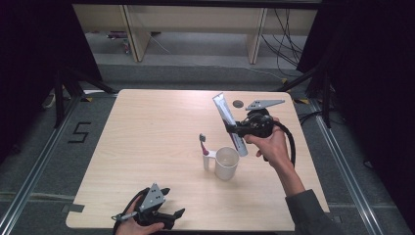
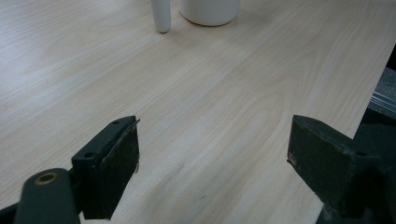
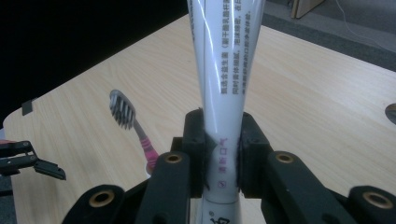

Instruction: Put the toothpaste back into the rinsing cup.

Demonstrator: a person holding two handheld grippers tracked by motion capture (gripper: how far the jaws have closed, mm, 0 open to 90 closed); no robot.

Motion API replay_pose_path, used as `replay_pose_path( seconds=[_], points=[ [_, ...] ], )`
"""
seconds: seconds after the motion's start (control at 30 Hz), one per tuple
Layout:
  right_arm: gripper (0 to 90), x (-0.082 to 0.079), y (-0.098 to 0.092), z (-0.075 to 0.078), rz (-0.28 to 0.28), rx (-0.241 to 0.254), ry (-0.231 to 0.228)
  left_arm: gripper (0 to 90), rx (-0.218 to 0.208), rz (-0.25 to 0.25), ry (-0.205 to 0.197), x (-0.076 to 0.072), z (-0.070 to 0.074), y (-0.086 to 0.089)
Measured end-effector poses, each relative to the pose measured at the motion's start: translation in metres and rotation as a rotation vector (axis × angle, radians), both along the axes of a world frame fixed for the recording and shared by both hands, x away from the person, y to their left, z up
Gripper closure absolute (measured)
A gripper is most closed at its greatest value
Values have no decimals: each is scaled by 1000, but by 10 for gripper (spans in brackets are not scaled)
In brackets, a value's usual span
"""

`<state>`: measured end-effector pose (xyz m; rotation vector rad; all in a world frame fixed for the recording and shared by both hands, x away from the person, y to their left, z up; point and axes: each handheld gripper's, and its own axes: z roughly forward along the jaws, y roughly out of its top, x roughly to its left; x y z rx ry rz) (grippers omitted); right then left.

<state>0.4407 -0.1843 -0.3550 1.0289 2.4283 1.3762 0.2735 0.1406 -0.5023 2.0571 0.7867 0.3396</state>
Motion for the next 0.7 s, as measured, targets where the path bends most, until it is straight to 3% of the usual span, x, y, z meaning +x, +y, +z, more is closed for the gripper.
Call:
replay_pose_path(
  seconds=[0.03, 0.07, 0.13, 0.3, 0.37, 0.4, 0.5, 0.6, 0.63, 0.7],
  points=[
    [769, 0, 2, 0, -3, -3, 6, 163, 1, -1, 0, 0, 0, 0],
    [769, 2, 2, -1, 10, -9, -26, 163, 1, 0, 0, 0, 0, 0],
    [769, 2, 4, -2, 12, 0, -31, 163, -8, 0, 2, 0, -1, 0],
    [769, 0, 9, -4, 7, 27, 0, 163, -17, -5, 0, 0, 0, -1],
    [769, 3, 10, -7, 22, 33, -30, 163, -13, -12, -6, 0, 0, 0],
    [769, 1, 12, -7, 16, 32, -2, 163, -9, -10, -5, 0, 1, 0],
    [769, 2, 13, -9, 32, 12, -33, 163, -11, -11, -6, 0, 1, 0],
    [769, 1, 14, -12, 18, 23, -3, 163, -21, -8, -9, -1, 1, -2],
    [769, 2, 14, -13, 24, 22, -21, 164, -20, -8, -8, -1, 1, -1],
    [769, 1, 15, -15, 22, 30, -6, 165, -29, -5, -2, -1, 0, -2]
  ],
)
